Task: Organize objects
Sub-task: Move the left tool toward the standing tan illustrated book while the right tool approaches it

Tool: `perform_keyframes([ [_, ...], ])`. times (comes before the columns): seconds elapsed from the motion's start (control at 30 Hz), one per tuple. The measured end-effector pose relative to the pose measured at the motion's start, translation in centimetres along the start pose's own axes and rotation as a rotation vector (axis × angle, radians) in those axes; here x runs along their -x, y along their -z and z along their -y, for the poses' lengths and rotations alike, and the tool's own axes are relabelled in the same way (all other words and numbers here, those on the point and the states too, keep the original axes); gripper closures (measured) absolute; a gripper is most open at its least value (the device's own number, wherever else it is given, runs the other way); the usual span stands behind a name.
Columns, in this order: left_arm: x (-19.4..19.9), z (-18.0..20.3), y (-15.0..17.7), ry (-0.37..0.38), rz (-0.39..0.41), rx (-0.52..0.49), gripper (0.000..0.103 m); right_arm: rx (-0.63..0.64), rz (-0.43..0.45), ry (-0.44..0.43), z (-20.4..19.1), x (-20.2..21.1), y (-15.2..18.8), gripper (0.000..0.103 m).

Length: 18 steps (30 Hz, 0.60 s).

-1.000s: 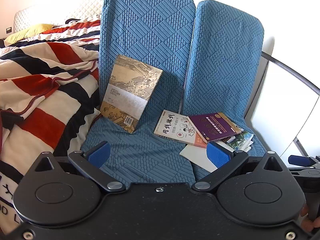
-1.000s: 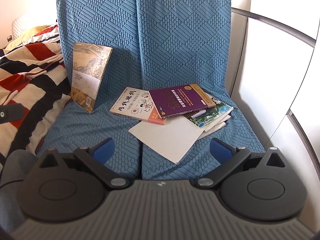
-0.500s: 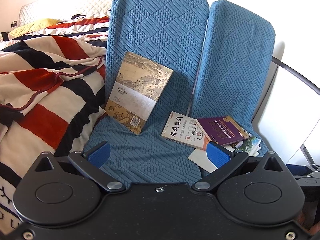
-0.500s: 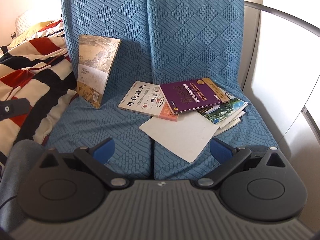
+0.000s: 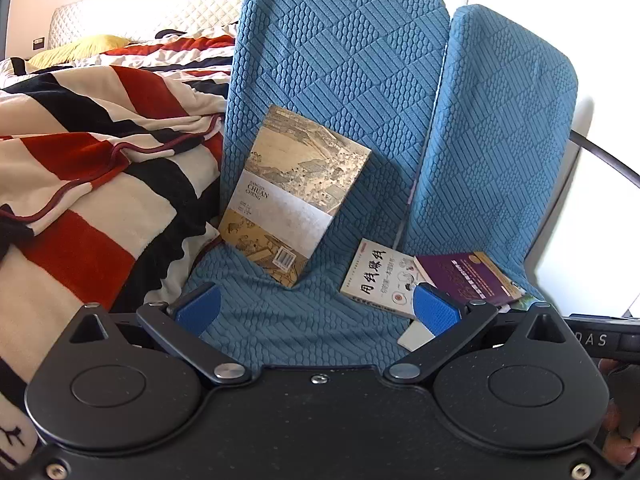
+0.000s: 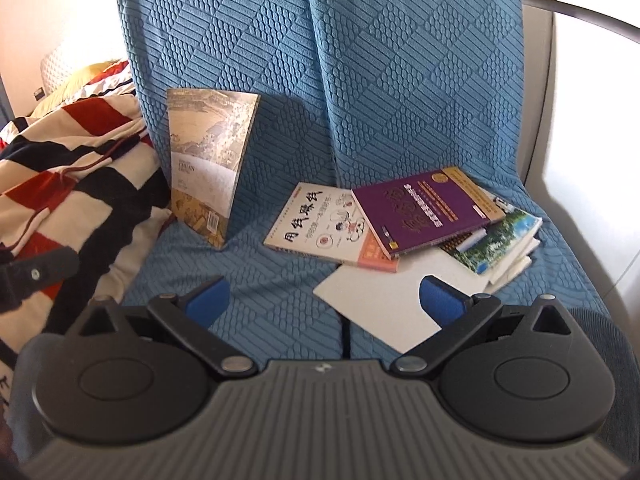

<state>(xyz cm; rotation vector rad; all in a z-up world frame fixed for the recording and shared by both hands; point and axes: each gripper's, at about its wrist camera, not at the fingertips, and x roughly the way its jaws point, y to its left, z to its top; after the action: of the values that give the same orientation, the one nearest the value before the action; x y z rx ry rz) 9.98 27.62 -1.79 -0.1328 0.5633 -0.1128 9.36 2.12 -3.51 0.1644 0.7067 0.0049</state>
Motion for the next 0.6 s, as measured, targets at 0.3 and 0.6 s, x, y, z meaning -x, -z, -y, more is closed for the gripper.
perform_keyframes([
  [0.3,-4.5,-1.7,-0.6,0.002,0.026,0.055,0.0,-0.027,0.023,-0.1,-0.1,-3.6,-2.1,0.0],
  [0.6,-9.6,-1.8,0.0,-0.013,0.02,0.029,0.0,-0.08,-0.011,-0.168,0.1,-8.1,-3.9,0.004],
])
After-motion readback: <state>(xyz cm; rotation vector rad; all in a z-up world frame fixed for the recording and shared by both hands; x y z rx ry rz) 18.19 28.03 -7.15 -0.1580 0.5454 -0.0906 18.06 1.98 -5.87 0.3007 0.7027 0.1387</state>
